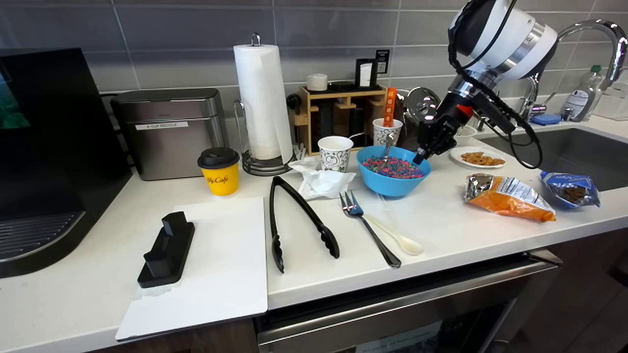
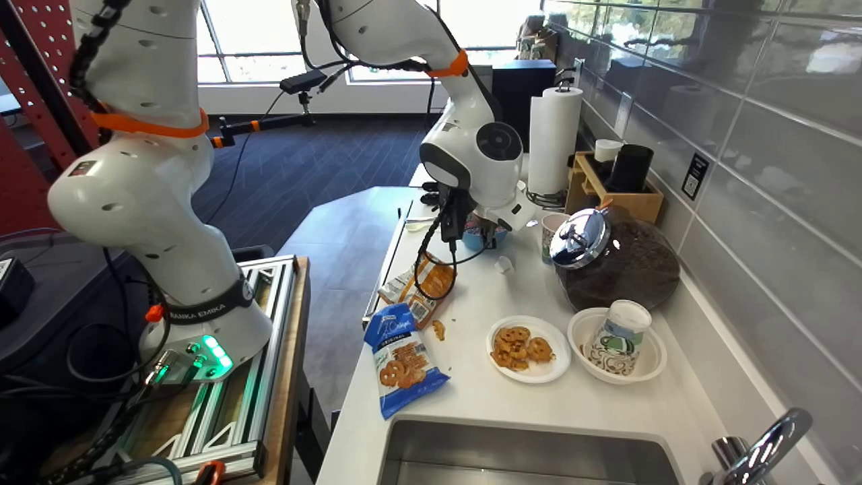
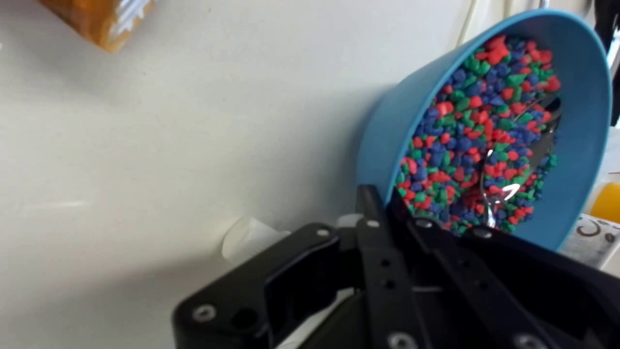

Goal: Move the blue bowl backwards.

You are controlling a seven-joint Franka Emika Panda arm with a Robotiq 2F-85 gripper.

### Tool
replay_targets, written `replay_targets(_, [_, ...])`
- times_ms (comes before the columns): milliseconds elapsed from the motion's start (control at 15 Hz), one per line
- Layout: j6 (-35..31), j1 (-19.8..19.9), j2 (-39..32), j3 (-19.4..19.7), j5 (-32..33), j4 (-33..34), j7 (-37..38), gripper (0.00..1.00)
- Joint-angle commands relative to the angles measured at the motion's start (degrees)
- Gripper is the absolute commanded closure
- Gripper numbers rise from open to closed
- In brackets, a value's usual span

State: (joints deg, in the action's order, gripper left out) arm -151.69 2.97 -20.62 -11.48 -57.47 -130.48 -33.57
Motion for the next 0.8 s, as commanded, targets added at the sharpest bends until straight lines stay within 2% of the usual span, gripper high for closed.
replay_targets(0, [-4.4, -1.7, 1.8, -1.2, -3.1, -1.0, 2.7, 0.99])
replay_targets(333, [-8.3, -2.9, 2.8, -1.9, -3.3, -2.1, 8.4, 0.99])
replay_targets(733, [-10.1, -2.4, 3.9, -2.4, -5.5, -3.0, 15.3, 0.99])
